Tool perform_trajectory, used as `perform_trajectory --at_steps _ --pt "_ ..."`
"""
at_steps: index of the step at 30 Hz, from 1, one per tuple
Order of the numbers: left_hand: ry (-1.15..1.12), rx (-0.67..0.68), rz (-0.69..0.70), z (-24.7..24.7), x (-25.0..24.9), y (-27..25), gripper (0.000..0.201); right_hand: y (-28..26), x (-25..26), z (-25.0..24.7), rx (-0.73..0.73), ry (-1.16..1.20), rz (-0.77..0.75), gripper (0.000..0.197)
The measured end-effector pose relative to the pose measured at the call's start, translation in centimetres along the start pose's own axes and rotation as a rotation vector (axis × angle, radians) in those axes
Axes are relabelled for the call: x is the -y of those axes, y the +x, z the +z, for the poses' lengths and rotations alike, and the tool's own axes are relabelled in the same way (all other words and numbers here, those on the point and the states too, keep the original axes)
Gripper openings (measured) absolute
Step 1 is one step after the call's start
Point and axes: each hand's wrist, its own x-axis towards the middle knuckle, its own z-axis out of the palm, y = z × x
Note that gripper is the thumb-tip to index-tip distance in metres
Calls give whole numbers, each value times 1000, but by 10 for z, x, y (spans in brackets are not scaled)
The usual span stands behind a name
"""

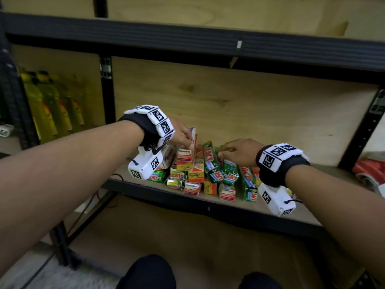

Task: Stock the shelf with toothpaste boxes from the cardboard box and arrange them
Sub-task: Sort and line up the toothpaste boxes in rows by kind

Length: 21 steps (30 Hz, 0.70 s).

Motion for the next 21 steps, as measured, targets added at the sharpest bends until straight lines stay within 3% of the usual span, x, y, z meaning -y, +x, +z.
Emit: perform_trajectory --at_steps 6,11,15,18,21 --pt "-114 -17 -62 6 27 -2 59 26 40 2 -79 105 -19 45" --pt "-264 49 -91 15 41 -2 59 43 64 -1 -149 218 37 53" --pt "-443 87 -162 25 56 -2 46 57 80 0 -119 253 118 64" --pt "-418 65 -182 33 69 -2 42 68 87 4 -96 239 156 65" --pt "-426 43 -229 46 76 2 52 78 90 5 -122 245 174 69"
